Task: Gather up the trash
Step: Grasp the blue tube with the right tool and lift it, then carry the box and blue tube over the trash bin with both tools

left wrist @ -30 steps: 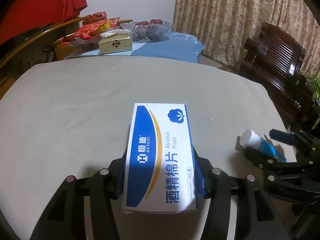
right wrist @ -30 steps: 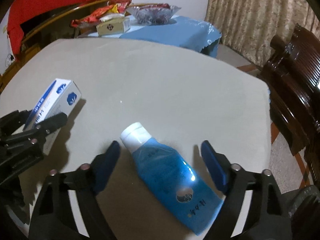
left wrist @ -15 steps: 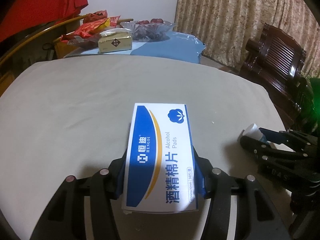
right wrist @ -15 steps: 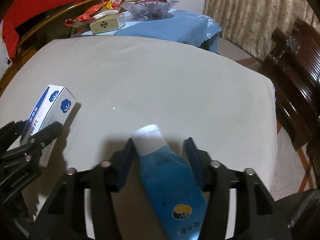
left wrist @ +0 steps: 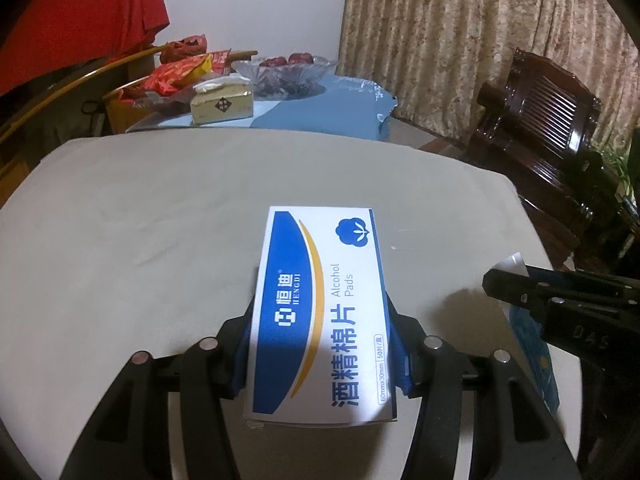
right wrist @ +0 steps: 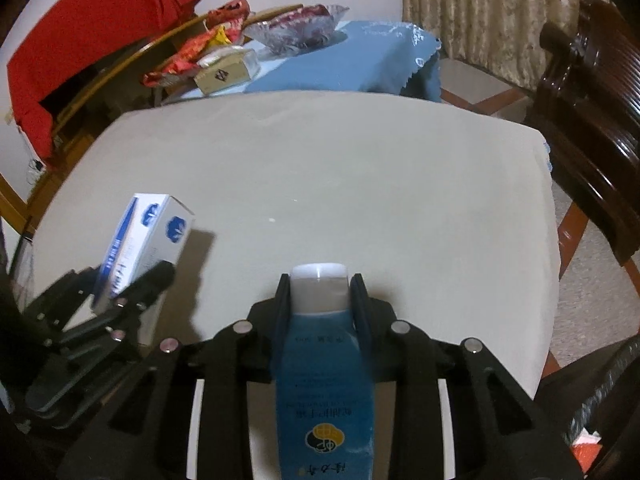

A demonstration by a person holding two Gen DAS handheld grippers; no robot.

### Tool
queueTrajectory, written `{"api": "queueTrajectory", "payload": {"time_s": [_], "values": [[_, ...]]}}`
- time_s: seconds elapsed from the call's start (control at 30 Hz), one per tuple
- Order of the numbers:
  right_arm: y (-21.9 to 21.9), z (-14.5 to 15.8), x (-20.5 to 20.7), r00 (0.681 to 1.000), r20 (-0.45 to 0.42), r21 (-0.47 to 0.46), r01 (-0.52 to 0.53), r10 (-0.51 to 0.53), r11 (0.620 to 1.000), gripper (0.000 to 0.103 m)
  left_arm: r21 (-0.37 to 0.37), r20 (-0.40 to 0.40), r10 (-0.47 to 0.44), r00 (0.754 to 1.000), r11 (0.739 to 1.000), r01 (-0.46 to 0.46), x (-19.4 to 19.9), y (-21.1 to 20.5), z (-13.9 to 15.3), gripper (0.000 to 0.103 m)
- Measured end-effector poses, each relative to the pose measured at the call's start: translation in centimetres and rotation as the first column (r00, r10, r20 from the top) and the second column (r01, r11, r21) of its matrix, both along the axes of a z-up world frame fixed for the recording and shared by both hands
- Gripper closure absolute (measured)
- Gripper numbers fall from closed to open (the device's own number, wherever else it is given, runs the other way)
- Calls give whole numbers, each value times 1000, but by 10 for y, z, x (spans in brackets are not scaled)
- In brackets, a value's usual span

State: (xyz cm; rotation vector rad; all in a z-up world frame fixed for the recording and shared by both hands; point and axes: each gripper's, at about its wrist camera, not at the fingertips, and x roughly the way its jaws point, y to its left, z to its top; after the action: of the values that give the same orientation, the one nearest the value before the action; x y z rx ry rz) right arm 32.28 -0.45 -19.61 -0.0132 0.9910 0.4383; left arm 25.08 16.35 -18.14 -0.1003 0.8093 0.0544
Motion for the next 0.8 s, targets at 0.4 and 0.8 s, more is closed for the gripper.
{"api": "queueTrajectory", "payload": {"time_s": [0.4,0.8], "values": [[-6,44,-38,997,73,29,-10,8,1000,74,6,41,-9,999,1000,9,-28,-10,39,49],[-33,92,-80,987,162,64,-17,6,998,74,-3,101,-29,994,1000,30,-64,-25,80,49]]}}
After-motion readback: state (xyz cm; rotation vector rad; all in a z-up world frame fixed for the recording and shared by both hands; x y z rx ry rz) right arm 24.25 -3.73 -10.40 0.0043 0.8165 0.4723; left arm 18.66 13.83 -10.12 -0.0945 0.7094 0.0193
